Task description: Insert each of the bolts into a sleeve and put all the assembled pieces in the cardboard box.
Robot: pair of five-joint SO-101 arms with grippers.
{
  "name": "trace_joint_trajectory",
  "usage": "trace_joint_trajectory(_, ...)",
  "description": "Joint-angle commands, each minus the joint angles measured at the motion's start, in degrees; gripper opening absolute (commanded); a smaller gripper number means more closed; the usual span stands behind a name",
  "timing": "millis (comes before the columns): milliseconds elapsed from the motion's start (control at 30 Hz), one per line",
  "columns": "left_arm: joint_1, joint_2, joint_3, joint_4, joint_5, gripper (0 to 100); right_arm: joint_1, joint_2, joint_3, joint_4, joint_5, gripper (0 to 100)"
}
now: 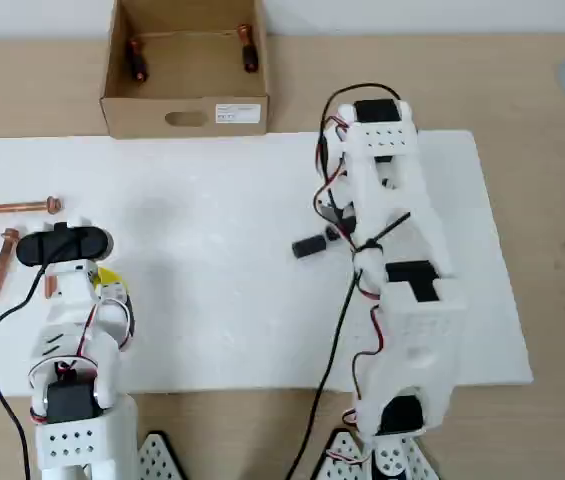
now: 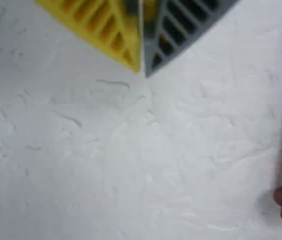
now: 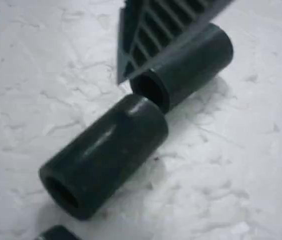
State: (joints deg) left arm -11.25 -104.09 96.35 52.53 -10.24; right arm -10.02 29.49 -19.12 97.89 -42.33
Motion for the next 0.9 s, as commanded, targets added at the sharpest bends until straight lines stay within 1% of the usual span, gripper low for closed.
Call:
trace_joint_trajectory(0,0.00,-0.40,0.62,0.18,-0.35,0,-2.24,0.13,-3.91,-0.35,-1.23,19.6)
trace_joint_trajectory(133,0.00,-0.40,0.62,0.18,-0.35,0,-3.56,2.33,-8.40,-0.26,-1.85,19.6)
trace_joint_trajectory(300,0.00,-0.40,0.62,0.18,-0.35,0,-3.21,6.11,-12.79,0.79,-2.29,19.6)
trace_joint_trajectory(867,0.00,-0.40,0.62,0.18,-0.44,0,-0.31,8.57,-12.79,0.53,-2.02,19.6)
